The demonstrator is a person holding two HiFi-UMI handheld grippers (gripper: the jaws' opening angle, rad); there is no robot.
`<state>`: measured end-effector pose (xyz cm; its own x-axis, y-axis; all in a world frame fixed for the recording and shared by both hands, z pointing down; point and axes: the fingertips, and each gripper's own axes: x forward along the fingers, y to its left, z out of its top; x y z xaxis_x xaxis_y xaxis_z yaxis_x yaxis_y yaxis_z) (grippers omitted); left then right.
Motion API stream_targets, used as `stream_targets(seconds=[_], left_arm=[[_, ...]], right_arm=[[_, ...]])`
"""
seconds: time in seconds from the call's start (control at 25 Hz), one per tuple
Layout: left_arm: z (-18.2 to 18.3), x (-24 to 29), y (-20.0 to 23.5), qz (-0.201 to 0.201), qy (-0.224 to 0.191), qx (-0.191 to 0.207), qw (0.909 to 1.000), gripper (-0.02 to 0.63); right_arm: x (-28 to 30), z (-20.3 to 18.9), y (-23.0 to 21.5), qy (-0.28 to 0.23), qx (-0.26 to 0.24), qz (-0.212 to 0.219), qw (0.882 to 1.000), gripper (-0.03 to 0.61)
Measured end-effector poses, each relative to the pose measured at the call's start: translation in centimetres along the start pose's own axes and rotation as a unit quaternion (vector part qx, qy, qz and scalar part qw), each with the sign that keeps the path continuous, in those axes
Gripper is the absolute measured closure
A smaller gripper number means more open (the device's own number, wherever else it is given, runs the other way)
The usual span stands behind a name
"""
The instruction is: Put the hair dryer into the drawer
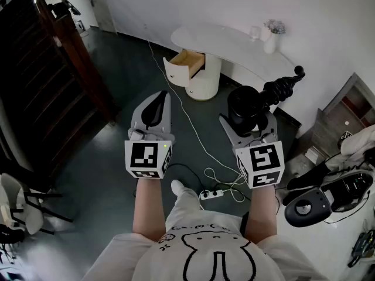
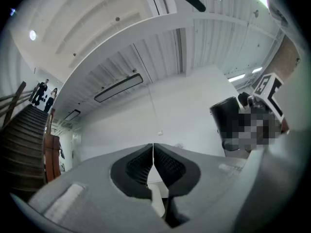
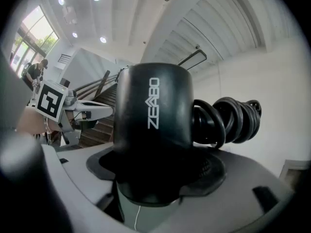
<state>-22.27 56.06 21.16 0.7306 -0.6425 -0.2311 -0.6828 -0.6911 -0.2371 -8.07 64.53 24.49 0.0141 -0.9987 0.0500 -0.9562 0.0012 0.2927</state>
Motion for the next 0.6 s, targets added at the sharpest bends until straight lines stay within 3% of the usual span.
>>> stream_targets(seconds=[0.32,0.6], left_arm=[[-0.9,2.3,0.4,-0.005,0.004,0.011,0.9999,0.598],[-3.8,7.3,3.5,-0.009,0.009,0.005,0.9999,0.598]], right_arm=[[2.4,-1.4,-1.5,0.004,0.032,0.006,0.999,0.227],[8.3,-2.2,-3.0,0.016,0.036,0.003,0.999,0.227]])
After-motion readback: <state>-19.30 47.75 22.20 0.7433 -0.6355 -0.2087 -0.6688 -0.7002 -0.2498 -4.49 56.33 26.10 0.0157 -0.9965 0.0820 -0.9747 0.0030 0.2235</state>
